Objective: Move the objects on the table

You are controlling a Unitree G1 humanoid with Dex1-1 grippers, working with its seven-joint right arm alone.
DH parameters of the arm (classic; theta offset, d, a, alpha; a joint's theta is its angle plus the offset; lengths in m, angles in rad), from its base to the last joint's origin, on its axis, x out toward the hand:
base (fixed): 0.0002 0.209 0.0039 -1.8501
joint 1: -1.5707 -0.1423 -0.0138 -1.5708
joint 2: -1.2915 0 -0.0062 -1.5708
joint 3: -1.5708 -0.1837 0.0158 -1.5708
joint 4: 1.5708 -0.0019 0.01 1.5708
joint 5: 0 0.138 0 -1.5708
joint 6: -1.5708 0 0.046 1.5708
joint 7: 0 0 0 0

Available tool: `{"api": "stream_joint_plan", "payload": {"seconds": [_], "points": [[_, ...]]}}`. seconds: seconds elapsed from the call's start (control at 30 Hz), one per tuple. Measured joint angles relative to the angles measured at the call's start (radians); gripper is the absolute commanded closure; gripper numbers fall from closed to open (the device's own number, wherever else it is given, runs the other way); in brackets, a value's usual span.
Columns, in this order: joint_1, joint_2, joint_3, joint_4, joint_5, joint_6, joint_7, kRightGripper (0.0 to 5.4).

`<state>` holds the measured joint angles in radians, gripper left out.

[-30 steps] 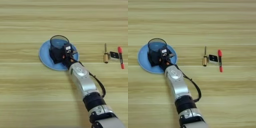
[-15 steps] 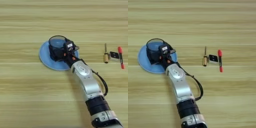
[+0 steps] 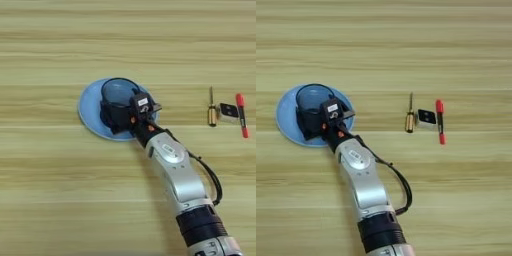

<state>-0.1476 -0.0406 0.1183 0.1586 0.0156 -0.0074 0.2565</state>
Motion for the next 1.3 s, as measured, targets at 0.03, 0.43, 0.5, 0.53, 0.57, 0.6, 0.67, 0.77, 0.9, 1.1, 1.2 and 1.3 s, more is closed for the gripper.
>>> {"api": "stream_joint_plan", "payload": {"seconds": [0.03, 0.43, 0.5, 0.53, 0.57, 0.6, 0.67, 0.77, 0.9, 1.1, 1.2, 1.3], "points": [[0.005, -0.001, 0.001, -0.005, -0.001, 0.001, 0.002, 0.03], [0.112, -0.029, 0.035, -0.098, -0.014, 0.041, 0.032, 0.03], [0.133, -0.035, 0.037, -0.128, -0.014, 0.047, 0.036, 0.03], [0.14, -0.039, 0.037, -0.141, -0.014, 0.05, 0.036, 0.03], [0.145, -0.042, 0.036, -0.154, -0.014, 0.058, 0.037, 0.03], [0.15, -0.044, 0.036, -0.164, -0.013, 0.063, 0.037, 0.03], [0.16, -0.046, 0.035, -0.171, -0.013, 0.067, 0.037, 0.03], [0.182, -0.047, 0.033, -0.197, -0.011, 0.077, 0.037, 0.03], [0.199, -0.053, 0.017, -0.206, -0.001, 0.086, 0.036, 0.03], [0.247, -0.076, -0.045, -0.262, 0.008, 0.092, 0.024, 0.03], [0.259, -0.088, -0.053, -0.281, 0.008, 0.107, 0.018, 0.03], [0.275, -0.1, -0.056, -0.317, 0.007, 0.114, 0.017, 0.03]]}}
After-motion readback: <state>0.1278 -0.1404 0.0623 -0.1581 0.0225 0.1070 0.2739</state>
